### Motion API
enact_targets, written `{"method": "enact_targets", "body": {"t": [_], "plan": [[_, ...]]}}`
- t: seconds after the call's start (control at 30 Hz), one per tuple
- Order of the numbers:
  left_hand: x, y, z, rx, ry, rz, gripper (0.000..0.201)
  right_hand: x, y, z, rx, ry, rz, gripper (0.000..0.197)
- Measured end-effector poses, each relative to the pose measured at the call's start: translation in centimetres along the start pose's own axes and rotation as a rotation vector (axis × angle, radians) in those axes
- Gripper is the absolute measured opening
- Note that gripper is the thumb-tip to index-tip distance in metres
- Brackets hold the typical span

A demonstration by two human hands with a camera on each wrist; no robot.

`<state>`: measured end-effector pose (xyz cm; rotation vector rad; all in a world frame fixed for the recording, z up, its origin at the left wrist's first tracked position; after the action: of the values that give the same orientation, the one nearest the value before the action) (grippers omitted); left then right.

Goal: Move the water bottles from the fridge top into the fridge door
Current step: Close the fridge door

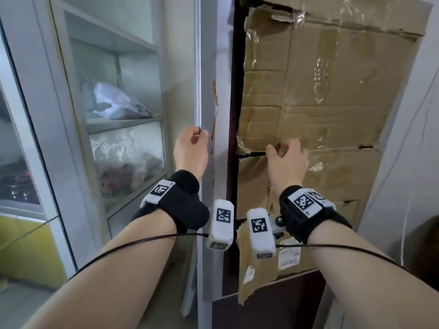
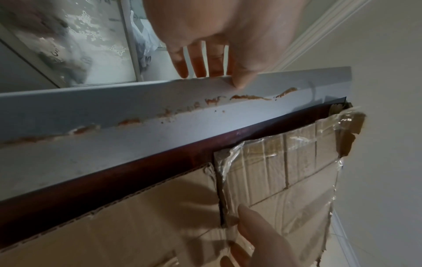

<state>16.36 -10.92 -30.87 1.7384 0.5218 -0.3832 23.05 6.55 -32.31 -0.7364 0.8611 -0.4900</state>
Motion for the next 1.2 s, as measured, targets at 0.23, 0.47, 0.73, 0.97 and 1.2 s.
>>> {"method": "enact_targets", "body": {"t": [0.23, 0.47, 0.73, 0.97, 1.2], "plan": [[-5.8, -3.6, 0.0, 0.022, -0.07, 0.024, 0.011, -3.5, 0.2, -4.5, 0.083, 0.047, -0.034, 0.034], [-11.3, -6.9, -0.6, 0.01, -0.103, 0.119, 0.019, -6.8, 0.9, -7.0, 0.19, 0.036, -0.009, 0.039], [-12.6, -9.3, -0.7, 0.031, -0.124, 0.088, 0.023, -8.3, 2.0, -8.4, 0.104, 0.042, -0.026, 0.037], [-12.5, -9.3, -0.7, 0.034, -0.101, 0.062, 0.021, -8.3, 2.1, -8.5, 0.092, 0.035, -0.029, 0.037], [-12.5, -9.6, -0.6, 0.027, -0.1, 0.074, 0.027, -8.3, 2.4, -8.5, 0.081, 0.03, -0.006, 0.037]]}}
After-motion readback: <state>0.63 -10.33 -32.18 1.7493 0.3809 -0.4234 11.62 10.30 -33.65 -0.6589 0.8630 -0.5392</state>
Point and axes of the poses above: each hand's wrist, its own x-axis away from the middle knuckle, its own z-axis out of the back of the hand, y = z × x, the point moved 2 cm from there along -x, towards the middle knuckle, and after that the axes turned 12 degrees about x, right-handed, at the moved point
